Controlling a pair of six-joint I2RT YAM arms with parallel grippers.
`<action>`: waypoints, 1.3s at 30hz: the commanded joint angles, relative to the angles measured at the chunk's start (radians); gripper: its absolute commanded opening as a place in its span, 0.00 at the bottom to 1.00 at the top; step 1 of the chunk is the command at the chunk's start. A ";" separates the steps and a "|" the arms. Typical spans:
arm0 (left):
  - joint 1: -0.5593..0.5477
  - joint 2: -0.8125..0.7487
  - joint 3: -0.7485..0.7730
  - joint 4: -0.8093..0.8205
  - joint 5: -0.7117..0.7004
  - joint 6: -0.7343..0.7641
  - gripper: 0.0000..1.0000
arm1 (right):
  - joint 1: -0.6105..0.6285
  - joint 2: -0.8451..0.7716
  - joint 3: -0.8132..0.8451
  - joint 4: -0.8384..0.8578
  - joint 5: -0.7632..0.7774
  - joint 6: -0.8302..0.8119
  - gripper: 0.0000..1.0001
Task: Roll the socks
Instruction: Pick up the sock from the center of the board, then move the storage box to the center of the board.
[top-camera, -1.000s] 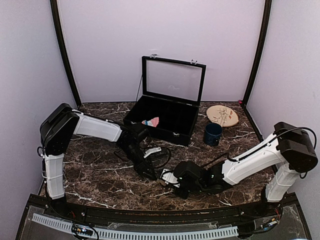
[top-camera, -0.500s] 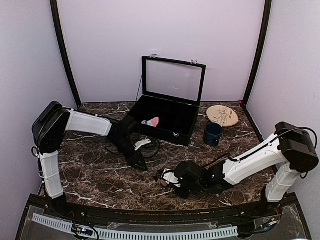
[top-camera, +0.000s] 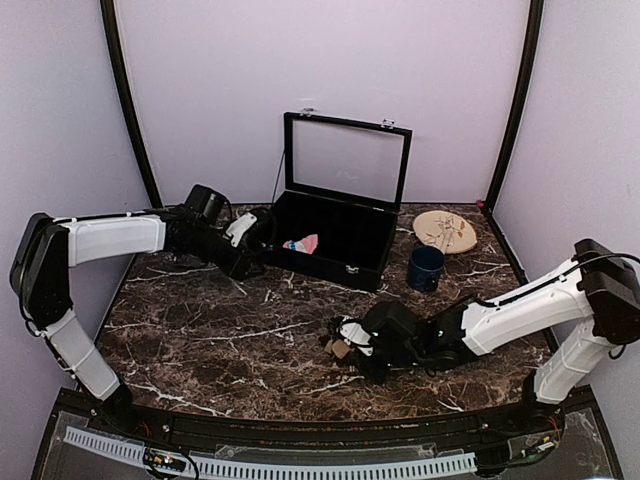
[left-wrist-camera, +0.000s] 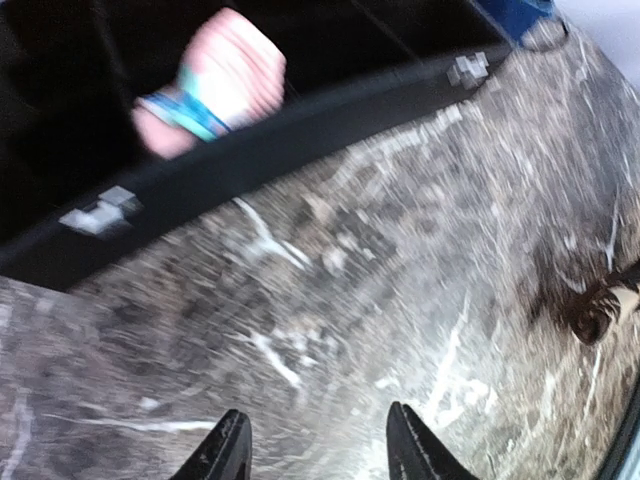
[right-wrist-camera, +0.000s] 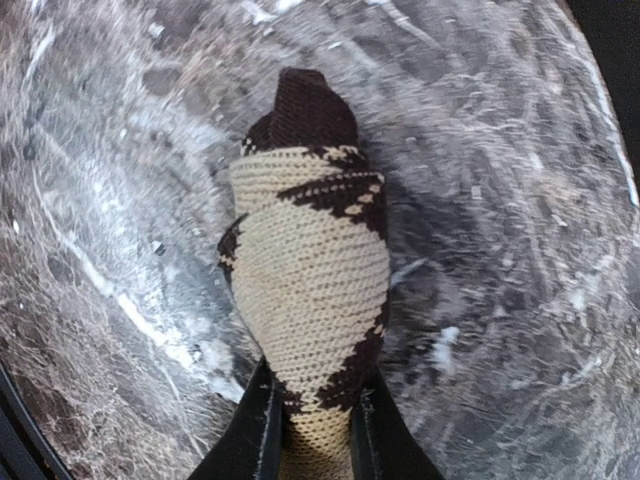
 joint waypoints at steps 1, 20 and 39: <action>0.032 -0.073 -0.015 0.126 -0.145 -0.087 0.50 | -0.044 -0.066 0.012 -0.012 -0.024 0.052 0.00; 0.182 0.061 0.124 0.327 -0.234 -0.338 0.55 | -0.239 -0.052 0.318 -0.081 0.046 0.016 0.00; 0.186 0.348 0.403 0.199 -0.085 -0.264 0.57 | -0.417 0.186 0.595 -0.090 0.056 -0.032 0.00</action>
